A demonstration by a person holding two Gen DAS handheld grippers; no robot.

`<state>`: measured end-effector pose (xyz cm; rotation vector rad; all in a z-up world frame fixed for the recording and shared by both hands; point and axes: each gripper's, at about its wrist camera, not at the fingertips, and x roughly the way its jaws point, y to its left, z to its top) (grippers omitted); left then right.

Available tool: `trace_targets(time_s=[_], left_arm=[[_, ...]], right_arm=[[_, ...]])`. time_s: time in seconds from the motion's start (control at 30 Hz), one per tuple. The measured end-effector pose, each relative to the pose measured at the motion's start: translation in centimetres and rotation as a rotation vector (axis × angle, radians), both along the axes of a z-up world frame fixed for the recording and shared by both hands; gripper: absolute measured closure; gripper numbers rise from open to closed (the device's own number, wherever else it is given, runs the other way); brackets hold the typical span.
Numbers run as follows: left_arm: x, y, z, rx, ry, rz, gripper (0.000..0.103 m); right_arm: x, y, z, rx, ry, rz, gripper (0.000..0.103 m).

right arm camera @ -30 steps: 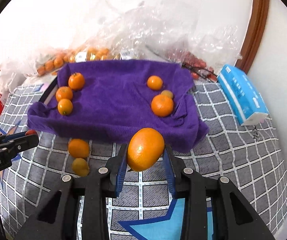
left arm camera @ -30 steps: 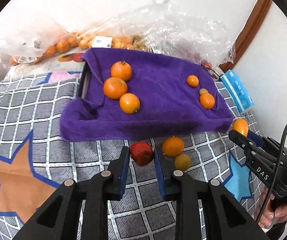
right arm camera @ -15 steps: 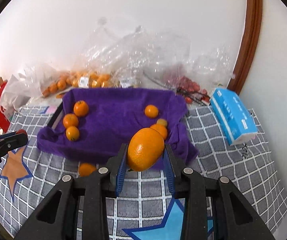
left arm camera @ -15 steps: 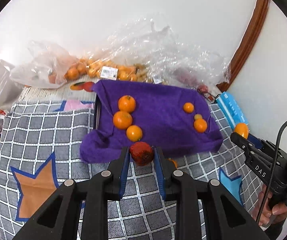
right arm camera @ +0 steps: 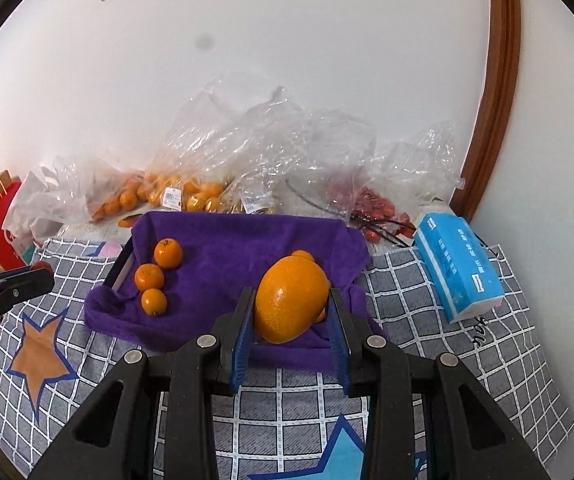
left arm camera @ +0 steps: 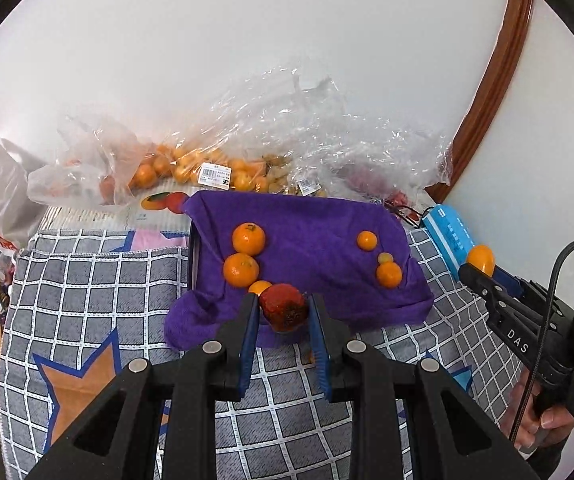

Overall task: Organize fruits
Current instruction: 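Carry the red fruit with the left tool while the right tool carries the oval orange over the towel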

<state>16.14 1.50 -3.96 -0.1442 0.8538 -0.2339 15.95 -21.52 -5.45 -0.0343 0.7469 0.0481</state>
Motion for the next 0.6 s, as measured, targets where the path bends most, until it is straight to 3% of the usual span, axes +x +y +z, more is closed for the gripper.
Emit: trace_targets(time_s=[0.6], left_arm=[[2.4, -0.6, 0.0, -0.009, -0.005, -0.017, 0.079]], right_arm=[[1.9, -0.3, -0.1, 0.005, 0.0, -0.009, 0.068]])
